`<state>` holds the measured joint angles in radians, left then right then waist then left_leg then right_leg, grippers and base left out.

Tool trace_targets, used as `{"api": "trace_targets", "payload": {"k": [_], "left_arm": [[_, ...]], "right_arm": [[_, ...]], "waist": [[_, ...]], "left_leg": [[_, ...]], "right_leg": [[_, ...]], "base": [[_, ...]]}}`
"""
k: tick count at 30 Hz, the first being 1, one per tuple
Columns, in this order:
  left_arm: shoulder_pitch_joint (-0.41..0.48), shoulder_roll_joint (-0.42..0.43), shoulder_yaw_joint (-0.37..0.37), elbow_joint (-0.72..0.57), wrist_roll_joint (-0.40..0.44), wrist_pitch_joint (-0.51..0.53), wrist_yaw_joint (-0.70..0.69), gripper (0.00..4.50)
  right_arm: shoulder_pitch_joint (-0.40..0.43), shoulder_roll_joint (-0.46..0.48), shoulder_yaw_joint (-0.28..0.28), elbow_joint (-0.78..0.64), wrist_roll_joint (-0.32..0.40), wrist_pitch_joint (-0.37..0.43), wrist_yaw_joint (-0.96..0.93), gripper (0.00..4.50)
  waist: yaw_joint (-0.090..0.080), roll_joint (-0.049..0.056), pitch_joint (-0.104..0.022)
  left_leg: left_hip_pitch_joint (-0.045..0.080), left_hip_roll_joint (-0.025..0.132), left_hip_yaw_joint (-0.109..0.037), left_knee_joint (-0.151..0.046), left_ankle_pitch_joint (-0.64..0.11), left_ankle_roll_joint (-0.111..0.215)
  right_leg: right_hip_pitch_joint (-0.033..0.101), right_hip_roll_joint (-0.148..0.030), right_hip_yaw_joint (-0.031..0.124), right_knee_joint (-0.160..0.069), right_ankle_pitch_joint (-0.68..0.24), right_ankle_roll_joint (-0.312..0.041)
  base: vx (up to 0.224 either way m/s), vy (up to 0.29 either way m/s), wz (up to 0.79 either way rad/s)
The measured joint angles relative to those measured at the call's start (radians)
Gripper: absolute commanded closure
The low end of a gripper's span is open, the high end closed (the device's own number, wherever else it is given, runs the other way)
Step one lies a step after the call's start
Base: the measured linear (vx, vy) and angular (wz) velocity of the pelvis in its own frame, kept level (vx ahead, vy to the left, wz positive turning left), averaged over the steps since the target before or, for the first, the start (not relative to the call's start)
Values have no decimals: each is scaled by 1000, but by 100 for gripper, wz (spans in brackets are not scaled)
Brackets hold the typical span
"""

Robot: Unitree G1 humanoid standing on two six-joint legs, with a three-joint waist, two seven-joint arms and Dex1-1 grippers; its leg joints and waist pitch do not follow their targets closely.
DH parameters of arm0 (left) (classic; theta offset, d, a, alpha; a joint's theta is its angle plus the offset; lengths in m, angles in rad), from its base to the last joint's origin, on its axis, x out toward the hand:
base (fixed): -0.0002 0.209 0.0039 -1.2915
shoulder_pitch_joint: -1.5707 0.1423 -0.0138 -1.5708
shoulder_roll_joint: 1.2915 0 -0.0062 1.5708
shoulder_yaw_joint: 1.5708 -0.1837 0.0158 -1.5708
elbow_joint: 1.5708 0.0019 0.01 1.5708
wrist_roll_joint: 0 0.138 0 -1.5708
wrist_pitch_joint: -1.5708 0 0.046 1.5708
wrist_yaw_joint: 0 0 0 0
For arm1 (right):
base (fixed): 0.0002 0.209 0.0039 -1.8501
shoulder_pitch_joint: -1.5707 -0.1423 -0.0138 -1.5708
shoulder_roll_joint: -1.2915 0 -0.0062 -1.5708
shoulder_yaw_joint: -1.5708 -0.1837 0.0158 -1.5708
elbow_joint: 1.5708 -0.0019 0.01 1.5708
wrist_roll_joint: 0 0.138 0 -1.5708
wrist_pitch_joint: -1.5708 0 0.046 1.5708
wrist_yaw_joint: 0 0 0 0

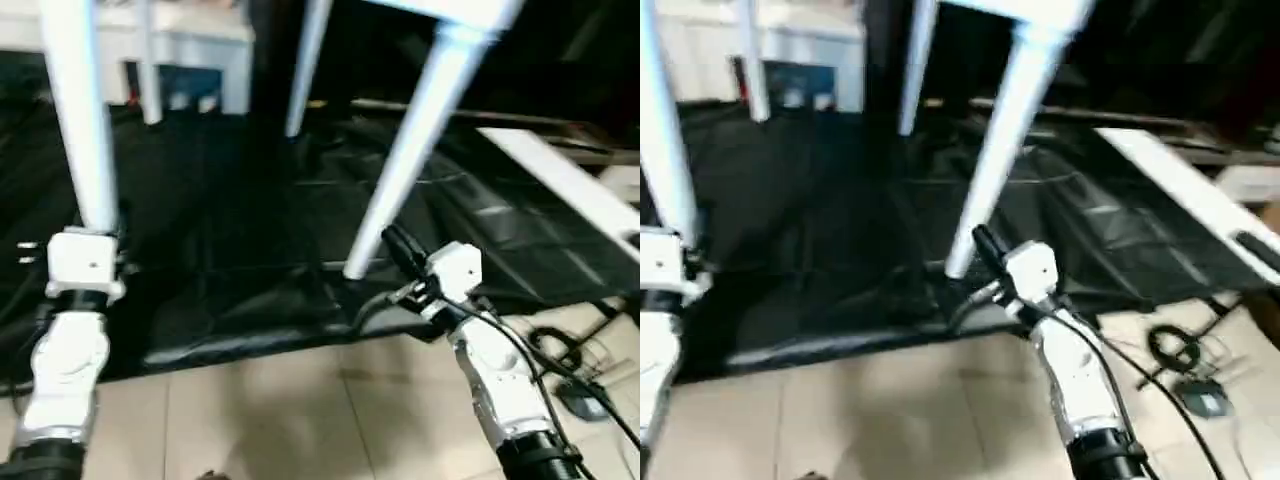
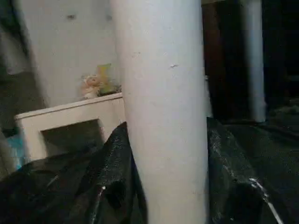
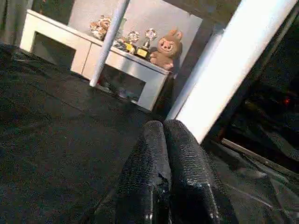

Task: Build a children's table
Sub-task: Flip table

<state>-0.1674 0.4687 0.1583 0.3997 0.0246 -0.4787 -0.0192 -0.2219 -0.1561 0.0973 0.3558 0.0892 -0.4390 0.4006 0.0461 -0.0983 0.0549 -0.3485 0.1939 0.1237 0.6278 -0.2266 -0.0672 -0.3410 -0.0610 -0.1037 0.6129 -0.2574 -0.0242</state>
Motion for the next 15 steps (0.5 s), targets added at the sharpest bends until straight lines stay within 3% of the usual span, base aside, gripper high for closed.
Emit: {"api": "trace_targets", "payload": {"k": [1, 2, 3, 4, 5, 6, 7, 8, 9, 15], "left_arm": [[0, 14, -10, 9, 1, 7, -28, 221], [-4, 13, -24, 13, -4, 10, -57, 217], [-4, 10, -36, 11, -12, 8, -84, 206], [5, 2, -40, 11, -16, 6, -96, 195], [30, 2, -36, 9, -29, -5, -105, 195], [32, 5, -37, 9, -30, -6, -110, 175], [30, 17, -35, 6, -37, -3, -125, 166], [31, 22, -34, 3, -47, 3, -136, 166], [49, 24, -30, 6, -58, 20, -152, 160], [99, 19, -12, 9, -115, 60, -211, 112]], "right_arm": [[2, 0, -1, -4, 2, 2, -1, 450], [11, -2, -6, -11, 5, 5, -1, 450], [15, 0, -7, -17, 7, 16, -1, 450], [14, 0, -6, -19, 9, 22, 0, 450], [19, 6, -3, -20, 18, 37, 0, 450], [26, 6, -4, -21, 22, 43, 0, 450], [39, 8, -5, -21, 29, 65, 2, 450], [40, 8, -5, -22, 36, 80, 6, 450], [40, 10, -4, -34, 46, 103, 19, 450], [68, 21, -4, -81, 75, 147, 22, 450]], "waist": [[9, 0, 0], [26, -6, 0], [54, -36, -7], [63, -35, -6], [76, -12, -11], [79, -2, -15], [79, -2, -16], [74, -3, -15], [67, 0, -13], [65, -3, -13]], "left_leg": [[0, 1, 11, -9, 0, 0], [-1, 4, 36, -13, 0, 0], [0, -1, 74, -11, 2, -4], [-5, -3, 62, 28, -19, -11], [2, -14, 5, 57, -28, -6], [10, -19, -14, 49, -25, -11], [10, -18, -13, 30, -4, -38], [14, -14, -2, 17, 2, -37], [16, -7, 9, 8, 2, -37], [9, 0, 18, -10, 3, -37]], "right_leg": [[-1, 0, -1, 29, -17, -9], [-2, -3, 13, 84, -47, -16], [-7, -18, 53, 128, -76, 13], [-26, -16, 64, 135, -68, 22], [-31, -11, 57, 138, -67, 22], [-34, -5, 53, 137, -61, 22], [-38, 2, 57, 120, -34, 16], [-44, 7, 65, 109, -13, 10], [-40, 8, 65, 97, -3, 5], [-38, 10, 62, 69, 10, 7]], "base": [[-106, -27, 3], [-59, -98, 6], [-59, -98, 6], [46, -133, -5], [117, -68, -16], [117, -68, -16], [0, 0, 0], [-65, -48, 30], [-65, -48, 30], [0, 0, 0]]}}
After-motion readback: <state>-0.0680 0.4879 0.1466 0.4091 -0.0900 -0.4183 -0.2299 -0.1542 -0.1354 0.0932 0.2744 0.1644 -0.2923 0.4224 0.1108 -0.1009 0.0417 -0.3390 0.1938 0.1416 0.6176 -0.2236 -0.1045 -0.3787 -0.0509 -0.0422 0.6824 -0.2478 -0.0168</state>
